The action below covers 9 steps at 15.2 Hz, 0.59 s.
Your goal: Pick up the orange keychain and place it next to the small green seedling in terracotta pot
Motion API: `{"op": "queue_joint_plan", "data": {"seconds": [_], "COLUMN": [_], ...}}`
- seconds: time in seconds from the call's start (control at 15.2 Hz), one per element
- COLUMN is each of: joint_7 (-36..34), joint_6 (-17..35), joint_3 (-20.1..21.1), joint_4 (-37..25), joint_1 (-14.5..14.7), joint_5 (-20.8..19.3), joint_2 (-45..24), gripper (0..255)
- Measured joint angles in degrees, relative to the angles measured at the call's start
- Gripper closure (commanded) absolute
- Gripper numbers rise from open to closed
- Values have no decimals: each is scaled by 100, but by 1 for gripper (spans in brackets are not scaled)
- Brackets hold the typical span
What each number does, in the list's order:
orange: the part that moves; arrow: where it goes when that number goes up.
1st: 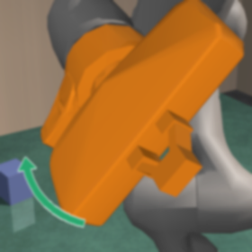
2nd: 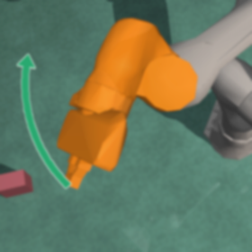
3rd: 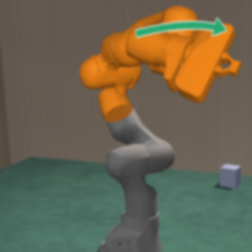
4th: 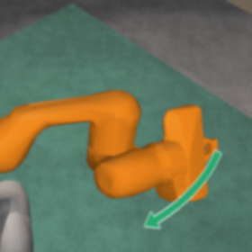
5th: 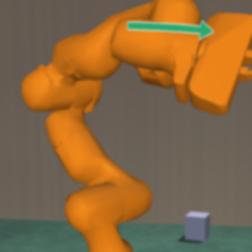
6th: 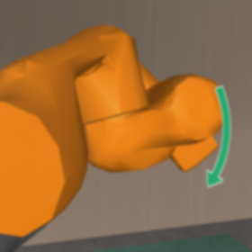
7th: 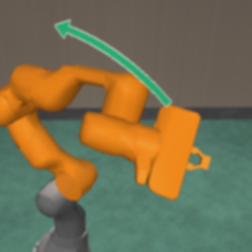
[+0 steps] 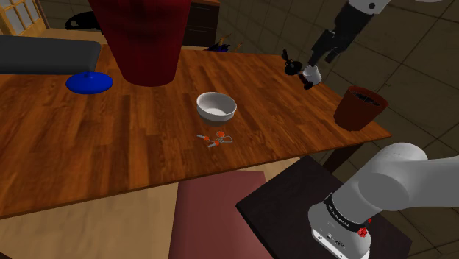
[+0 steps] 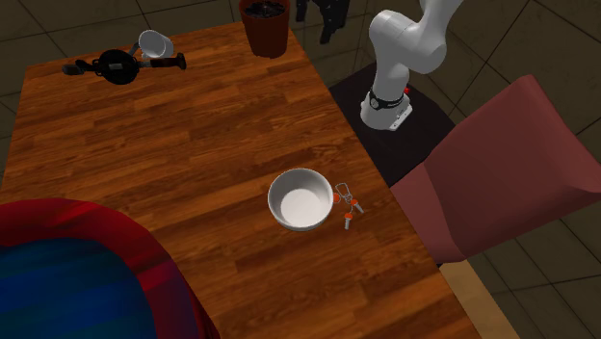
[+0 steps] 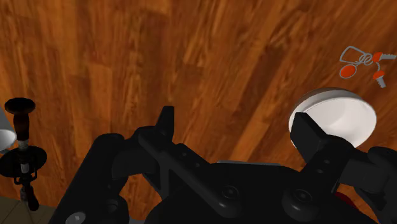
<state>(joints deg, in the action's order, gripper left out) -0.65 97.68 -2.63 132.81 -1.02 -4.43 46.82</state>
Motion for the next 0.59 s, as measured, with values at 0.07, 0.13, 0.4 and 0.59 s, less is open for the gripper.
{"op": "queue_joint_plan", "data": {"seconds": [0.07, 0.13, 0.4, 0.59], "joint_7": [0, -91, -741, -1259], "joint_6": [0, 49, 352, 692], "joint_3": [0, 57, 445, 743], "joint_4": [0, 57, 374, 557], "joint_1": [0, 2, 15, 19], "joint_5": [0, 32, 259, 435], "joint_2": [0, -14, -153, -431], "gripper": [0, 0, 0, 0]}}
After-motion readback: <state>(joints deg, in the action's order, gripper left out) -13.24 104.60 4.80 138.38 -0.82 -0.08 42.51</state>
